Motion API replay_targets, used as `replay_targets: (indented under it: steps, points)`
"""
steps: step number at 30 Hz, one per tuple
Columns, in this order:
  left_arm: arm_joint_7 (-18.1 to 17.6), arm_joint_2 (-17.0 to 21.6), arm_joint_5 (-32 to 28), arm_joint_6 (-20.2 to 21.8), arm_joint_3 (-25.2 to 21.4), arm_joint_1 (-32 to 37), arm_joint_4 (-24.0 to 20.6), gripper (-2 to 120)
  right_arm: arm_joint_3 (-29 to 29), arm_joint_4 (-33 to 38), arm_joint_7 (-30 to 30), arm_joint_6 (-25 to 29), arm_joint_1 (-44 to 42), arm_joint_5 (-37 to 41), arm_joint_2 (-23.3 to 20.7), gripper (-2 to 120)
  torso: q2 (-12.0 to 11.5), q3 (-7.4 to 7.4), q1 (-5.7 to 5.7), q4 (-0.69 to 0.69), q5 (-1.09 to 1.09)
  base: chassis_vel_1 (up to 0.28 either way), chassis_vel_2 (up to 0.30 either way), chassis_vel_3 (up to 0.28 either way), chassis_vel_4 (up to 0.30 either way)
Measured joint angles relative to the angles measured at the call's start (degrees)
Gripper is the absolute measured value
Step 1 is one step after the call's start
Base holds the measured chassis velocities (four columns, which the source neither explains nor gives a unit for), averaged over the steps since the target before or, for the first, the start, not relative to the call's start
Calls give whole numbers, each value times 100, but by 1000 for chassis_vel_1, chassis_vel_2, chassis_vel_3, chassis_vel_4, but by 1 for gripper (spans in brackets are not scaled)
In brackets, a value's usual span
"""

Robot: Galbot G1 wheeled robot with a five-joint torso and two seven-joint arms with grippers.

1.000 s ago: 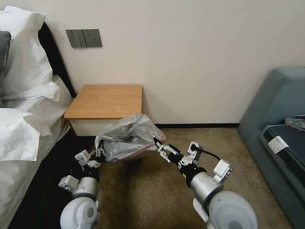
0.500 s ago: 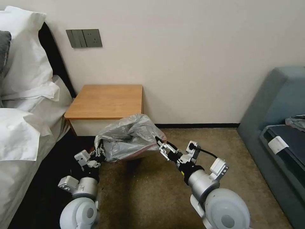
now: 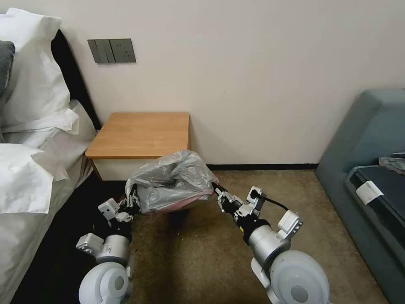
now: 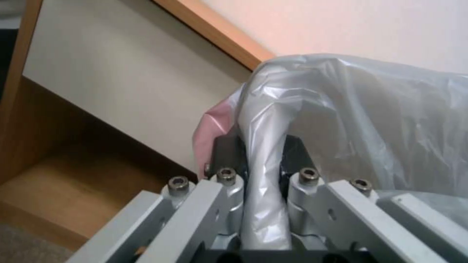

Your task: Pick up the garbage bag from the table and place it over the trash can.

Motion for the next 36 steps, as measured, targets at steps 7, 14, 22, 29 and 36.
replay_targets:
  steps: [7,14,22,29,36]
  points:
    - [-11,-2,-75,0,-33,-22,-5,5,-31,-9,-10,8,-42,-207,23,0,0,0,0,0,0,0,0,0,0]
    - [-84,-55,-530,47,-35,-52,-129,5,-40,-142,-58,58,-136,-601,9,0,0,0,0,0,0,0,0,0,0]
    - [-178,-105,-1063,264,8,37,-341,5,-65,-364,-146,169,-52,-872,7,0,0,0,0,0,0,0,0,0,0]
    - [-307,-204,-1467,541,76,180,-654,5,-98,-828,-391,388,5,-1877,-39,0,0,0,0,0,1,0,0,0,0]
    - [-363,-242,-1513,618,84,191,-737,5,-70,-1060,-498,479,0,-2444,-64,0,0,0,0,0,0,0,0,0,0]
